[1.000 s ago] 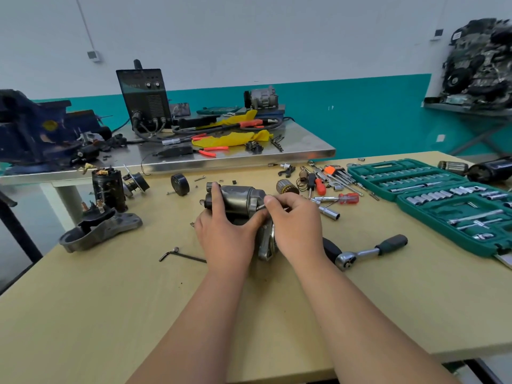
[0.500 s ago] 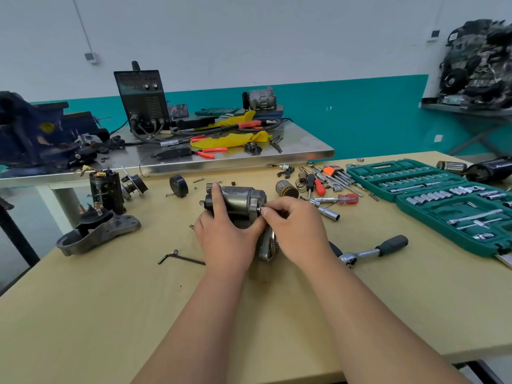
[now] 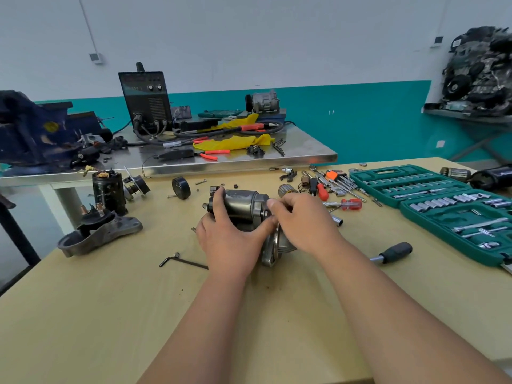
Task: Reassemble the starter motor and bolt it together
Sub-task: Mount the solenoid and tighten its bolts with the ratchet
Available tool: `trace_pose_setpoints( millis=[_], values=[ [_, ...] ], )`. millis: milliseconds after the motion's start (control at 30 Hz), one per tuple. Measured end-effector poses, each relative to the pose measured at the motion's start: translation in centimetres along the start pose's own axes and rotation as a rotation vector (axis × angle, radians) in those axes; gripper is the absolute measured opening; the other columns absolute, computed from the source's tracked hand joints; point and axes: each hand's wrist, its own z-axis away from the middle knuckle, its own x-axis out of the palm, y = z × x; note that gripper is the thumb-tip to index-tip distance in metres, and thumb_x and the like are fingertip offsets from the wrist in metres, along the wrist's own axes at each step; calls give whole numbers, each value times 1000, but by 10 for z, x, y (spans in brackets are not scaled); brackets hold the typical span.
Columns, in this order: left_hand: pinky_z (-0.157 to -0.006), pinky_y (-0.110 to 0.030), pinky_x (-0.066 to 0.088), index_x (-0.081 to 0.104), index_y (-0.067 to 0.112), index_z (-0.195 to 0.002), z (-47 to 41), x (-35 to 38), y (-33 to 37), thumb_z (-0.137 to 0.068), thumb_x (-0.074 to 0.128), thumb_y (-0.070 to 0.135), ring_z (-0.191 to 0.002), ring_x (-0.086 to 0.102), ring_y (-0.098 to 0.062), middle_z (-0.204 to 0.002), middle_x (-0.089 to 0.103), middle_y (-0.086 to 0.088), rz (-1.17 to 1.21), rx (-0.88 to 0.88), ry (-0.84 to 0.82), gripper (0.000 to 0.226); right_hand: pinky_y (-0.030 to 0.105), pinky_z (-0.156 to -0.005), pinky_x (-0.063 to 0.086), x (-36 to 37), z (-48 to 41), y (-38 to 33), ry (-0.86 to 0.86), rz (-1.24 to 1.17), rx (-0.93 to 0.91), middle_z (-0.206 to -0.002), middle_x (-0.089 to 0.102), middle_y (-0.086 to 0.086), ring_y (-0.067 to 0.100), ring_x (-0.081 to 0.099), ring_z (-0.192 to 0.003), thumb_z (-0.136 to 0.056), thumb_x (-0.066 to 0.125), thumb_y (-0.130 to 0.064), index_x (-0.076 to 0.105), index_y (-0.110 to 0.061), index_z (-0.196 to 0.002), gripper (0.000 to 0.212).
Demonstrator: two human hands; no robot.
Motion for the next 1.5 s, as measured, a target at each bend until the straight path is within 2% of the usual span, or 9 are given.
trace_pose_setpoints(
  millis=[267, 467, 667, 833, 1000, 1167, 1267, 1367, 1500],
  values=[
    [-110, -48, 34, 29, 46, -141, -7, 0, -2, -51, 65, 80, -132, 27, -25, -130, 47, -5, 58, -24, 39, 103, 19, -66, 47, -65, 19, 48, -347, 281, 35, -90, 61, -17, -3, 57, -80, -93, 57, -43, 56, -41, -92, 3],
    [-111, -44, 26, 40, 34, -126, -12, 5, 13, -61, 59, 76, -128, 34, -30, -126, 51, -10, 123, -95, 152, 79, 21, -75, 48, -64, 17, 36, -336, 318, -94, -95, 53, -20, -4, 53, -87, -90, 58, -46, 55, -34, -119, 31],
    [-115, -56, 23, 24, 41, -140, -9, -3, 5, -48, 59, 82, -134, 29, -32, -138, 42, -9, 28, -34, -16, 106, 25, -91, 42, -87, 40, 84, -621, 580, 17, -119, 48, -16, 5, 46, -107, -74, 64, -67, 43, -39, -134, 70],
    [-114, -55, 24, 31, 43, -134, -14, -1, 5, -53, 79, 66, -131, 32, -30, -136, 44, -5, 63, -38, 11, 97, 28, -92, 39, -66, 52, 91, -487, 591, -108, -115, 54, -13, 8, 47, -104, -88, 49, -62, 47, -33, -127, 49],
    [-113, -50, 21, 37, 41, -110, -15, 0, 11, -56, 48, 80, -122, 44, -29, -117, 51, 0, 215, -89, 135, 67, 29, -82, 43, -69, 54, 93, -301, 435, -23, -107, 53, -13, 8, 51, -95, -97, 41, -43, 51, -29, -127, 34],
    [-110, -49, 30, 29, 41, -126, -12, -3, 4, -45, 58, 79, -127, 36, -34, -140, 32, -3, 84, -33, -4, 94, 27, -73, 36, -73, 52, 88, -124, 329, 36, -105, 53, -16, 9, 48, -89, -93, 52, -46, 50, -33, -126, 36],
    [-113, -48, 32, 28, 33, -133, -16, -6, -4, -46, 78, 72, -137, 29, -31, -154, 5, 13, 18, 99, -40, 108, 26, -73, 40, -83, 51, 82, -58, 187, 39, -100, 53, -19, 10, 53, -90, -80, 73, -45, 56, -39, -116, 41],
    [-111, -37, 34, 34, 26, -133, -21, -8, -6, -50, 82, 65, -132, 35, -16, -148, 22, 13, 54, 196, -3, 104, 20, -62, 38, -98, 49, 80, 94, 12, -7, -86, 61, -24, -2, 55, -81, -77, 78, -31, 63, -42, -86, 21],
    [-99, -30, 39, 39, 27, -126, -27, -9, -6, -52, 79, 63, -114, 41, -6, -137, 34, 10, 64, 218, 18, 91, 22, -54, 35, -118, 44, 84, 151, -89, 39, -71, 61, -28, -4, 54, -64, -81, 75, -28, 64, -41, -80, 17]
  ],
)
